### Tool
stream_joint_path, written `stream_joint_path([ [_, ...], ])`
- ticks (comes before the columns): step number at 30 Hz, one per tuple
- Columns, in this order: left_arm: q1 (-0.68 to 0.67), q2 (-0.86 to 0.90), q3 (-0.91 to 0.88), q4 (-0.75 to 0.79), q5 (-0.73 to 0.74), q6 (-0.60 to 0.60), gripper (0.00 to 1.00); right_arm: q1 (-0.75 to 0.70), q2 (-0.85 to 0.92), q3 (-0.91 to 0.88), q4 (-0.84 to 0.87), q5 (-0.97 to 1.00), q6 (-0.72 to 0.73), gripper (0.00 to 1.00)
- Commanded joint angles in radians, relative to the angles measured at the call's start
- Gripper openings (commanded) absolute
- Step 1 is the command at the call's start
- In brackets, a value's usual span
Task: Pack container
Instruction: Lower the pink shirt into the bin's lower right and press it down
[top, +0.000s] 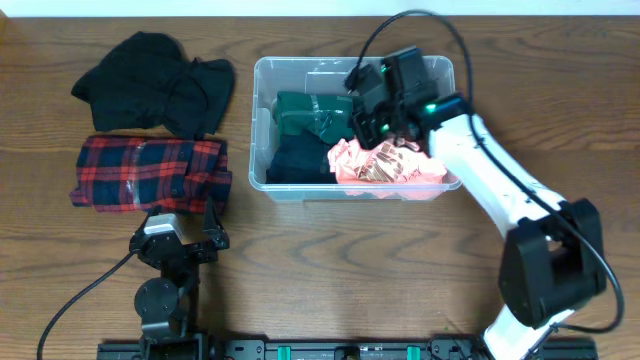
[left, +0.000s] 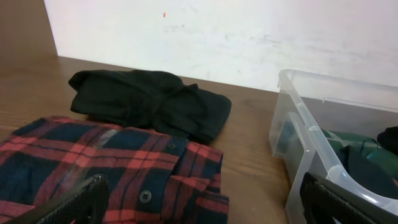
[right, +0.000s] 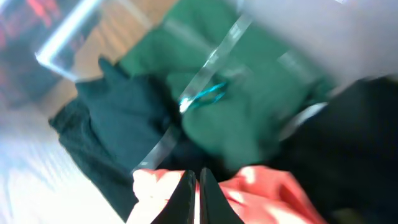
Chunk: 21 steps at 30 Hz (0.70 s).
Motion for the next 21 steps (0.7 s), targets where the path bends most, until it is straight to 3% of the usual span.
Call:
stream_joint_path([
  [1,0.005,-0.005,-0.017,-0.035,-0.009,0.006,0.98,0.027,0.056,-0.014,-0.003,-0.026,0.012,0.05],
  [11,0.005,-0.005,-0.017,-0.035,-0.009,0.006,0.98,0.025,0.103,0.007,0.007,-0.016,0.012,0.08],
  [21,0.005,-0.005,-0.017,-0.035,-0.009,0.006,0.98,-0.039,-0.119,0.153,-0.148,0.056,-0.019,0.13],
])
